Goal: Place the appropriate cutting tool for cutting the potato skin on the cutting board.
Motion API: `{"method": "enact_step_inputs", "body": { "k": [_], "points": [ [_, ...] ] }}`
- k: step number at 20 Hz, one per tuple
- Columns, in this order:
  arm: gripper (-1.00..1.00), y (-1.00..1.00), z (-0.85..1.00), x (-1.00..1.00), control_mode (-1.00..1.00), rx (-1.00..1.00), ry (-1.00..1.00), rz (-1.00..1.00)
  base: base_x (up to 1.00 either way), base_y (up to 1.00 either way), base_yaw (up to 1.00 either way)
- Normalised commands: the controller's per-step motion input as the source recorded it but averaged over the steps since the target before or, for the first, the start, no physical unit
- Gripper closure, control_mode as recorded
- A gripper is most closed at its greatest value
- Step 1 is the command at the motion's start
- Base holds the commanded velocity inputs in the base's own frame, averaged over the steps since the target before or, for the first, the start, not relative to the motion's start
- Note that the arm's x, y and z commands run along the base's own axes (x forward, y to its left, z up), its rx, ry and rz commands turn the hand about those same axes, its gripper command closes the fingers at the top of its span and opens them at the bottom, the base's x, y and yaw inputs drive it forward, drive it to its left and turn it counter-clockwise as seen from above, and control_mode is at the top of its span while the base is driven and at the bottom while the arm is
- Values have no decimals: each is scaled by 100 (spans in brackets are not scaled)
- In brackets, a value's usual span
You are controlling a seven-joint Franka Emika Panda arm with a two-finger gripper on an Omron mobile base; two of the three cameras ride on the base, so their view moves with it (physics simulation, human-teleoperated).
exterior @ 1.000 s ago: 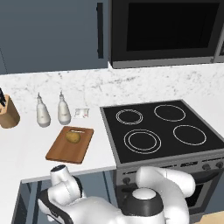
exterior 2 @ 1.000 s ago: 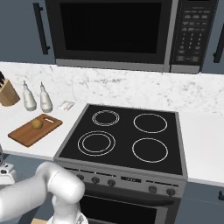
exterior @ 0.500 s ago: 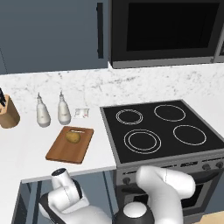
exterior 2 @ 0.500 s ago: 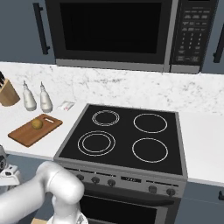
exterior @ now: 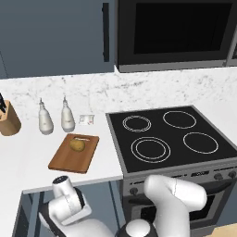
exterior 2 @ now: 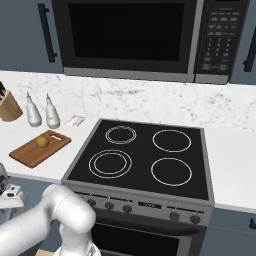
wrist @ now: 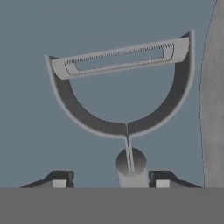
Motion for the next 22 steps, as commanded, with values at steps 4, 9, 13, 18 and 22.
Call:
{"method": "enact_step_inputs", "body": {
  "k": [4, 9, 13, 18, 22],
  "points": [
    [100, 0, -3, -43, -100, 0, -9, -1, 0, 0, 0],
    [100, -13, 6, -50, -100, 5, -16, 0, 0, 0, 0],
    [100, -10, 85, -51, -100, 1, -19, 0, 0, 0, 0],
    [100, -6, 100, -51, -100, 0, -18, 0, 0, 0, 0],
    [100, 0, 100, -14, -100, 0, -6, 0, 0, 0, 0]
  ]
}}
